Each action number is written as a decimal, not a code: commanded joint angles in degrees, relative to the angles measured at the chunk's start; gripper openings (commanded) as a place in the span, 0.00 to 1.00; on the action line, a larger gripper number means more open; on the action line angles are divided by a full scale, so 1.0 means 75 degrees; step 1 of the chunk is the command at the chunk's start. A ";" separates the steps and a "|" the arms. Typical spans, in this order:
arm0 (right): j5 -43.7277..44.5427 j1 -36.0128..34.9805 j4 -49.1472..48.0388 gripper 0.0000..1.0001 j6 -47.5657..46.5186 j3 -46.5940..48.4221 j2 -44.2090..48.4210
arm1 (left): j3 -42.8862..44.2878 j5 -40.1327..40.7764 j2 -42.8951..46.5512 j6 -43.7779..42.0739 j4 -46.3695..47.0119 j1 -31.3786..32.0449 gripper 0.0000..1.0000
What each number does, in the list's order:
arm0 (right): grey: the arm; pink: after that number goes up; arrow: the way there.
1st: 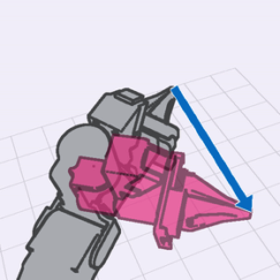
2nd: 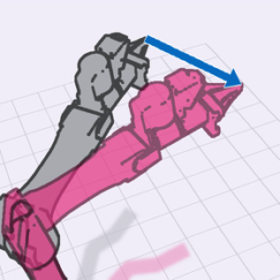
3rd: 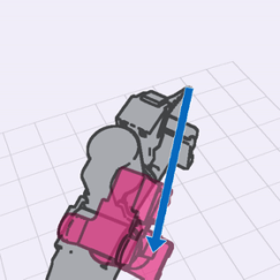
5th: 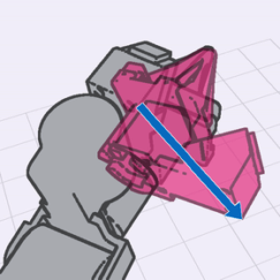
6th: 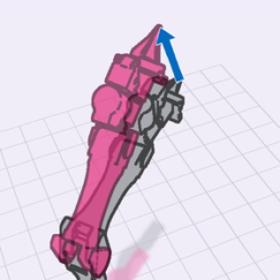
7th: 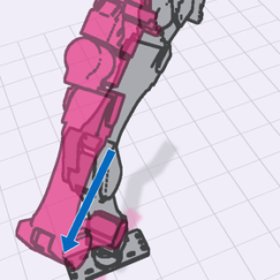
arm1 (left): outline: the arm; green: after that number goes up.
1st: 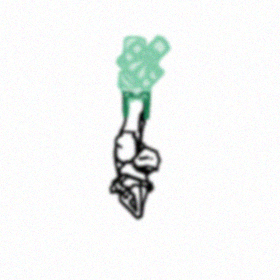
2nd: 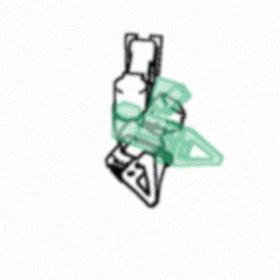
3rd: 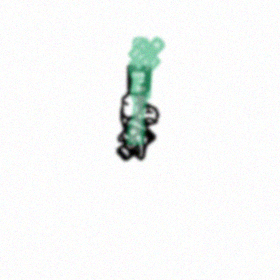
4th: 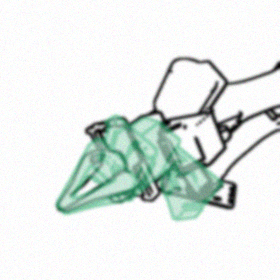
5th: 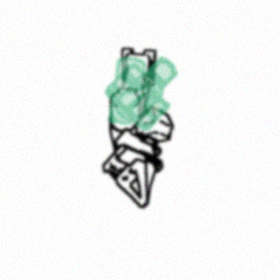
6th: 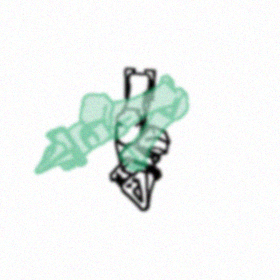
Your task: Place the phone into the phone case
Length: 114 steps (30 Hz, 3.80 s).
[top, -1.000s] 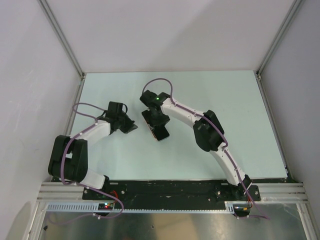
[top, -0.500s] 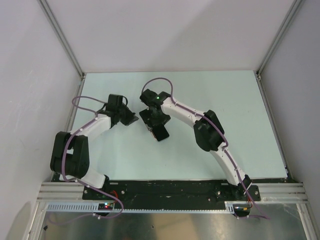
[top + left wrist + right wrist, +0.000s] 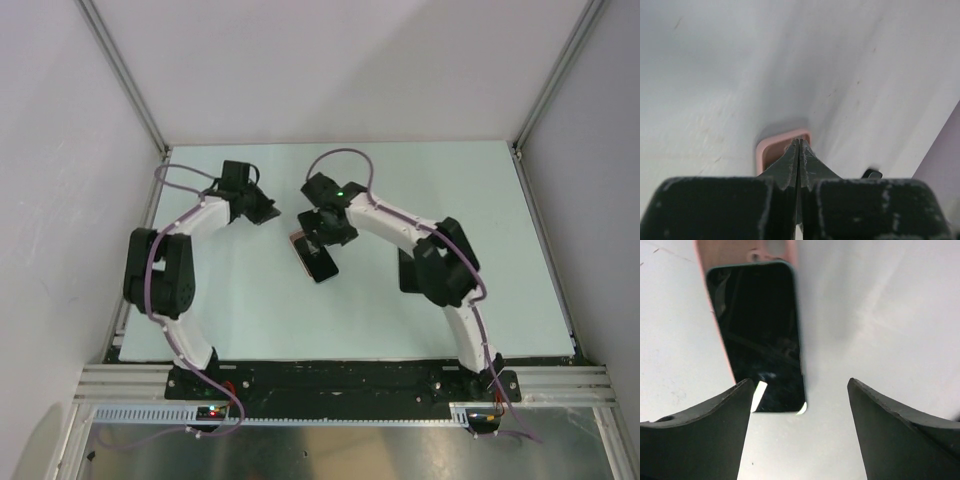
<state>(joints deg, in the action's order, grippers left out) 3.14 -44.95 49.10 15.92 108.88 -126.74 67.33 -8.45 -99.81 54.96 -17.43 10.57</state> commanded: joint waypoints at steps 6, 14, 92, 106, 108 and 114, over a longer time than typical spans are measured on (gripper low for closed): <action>0.0099 0.0720 -0.2142 0.65 0.1486 -0.3487 0.3231 | 0.1851 -0.0785 -0.1823 -0.0795 -0.0377 0.0138 0.02; -0.0139 0.0421 -0.2895 0.38 0.2048 -0.5050 0.4035 | 0.1910 -0.0960 -0.2365 -0.1027 -0.0394 0.0380 0.01; -0.0622 -0.0822 -0.4749 0.92 -0.2311 -0.5647 0.3092 | -0.1404 -0.0865 0.0159 -0.0320 -0.0032 0.1469 0.00; 0.0013 -0.0944 -0.4528 0.73 -0.2257 -0.5205 0.2749 | -0.1419 -0.0872 0.0243 -0.0293 -0.0034 0.1468 0.00; 0.0044 -0.0953 -0.4469 0.72 -0.2221 -0.5120 0.2679 | -0.1419 -0.0859 0.0248 -0.0296 -0.0035 0.1469 0.00; 0.0170 -0.1025 -0.4233 0.66 -0.2148 -0.4750 0.2399 | -0.1413 -0.0880 0.0276 -0.0307 -0.0033 0.1463 0.00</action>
<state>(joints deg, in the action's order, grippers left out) 2.24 -52.10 16.53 -0.69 69.91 -107.11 55.27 -12.88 -100.57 52.93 -17.32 21.41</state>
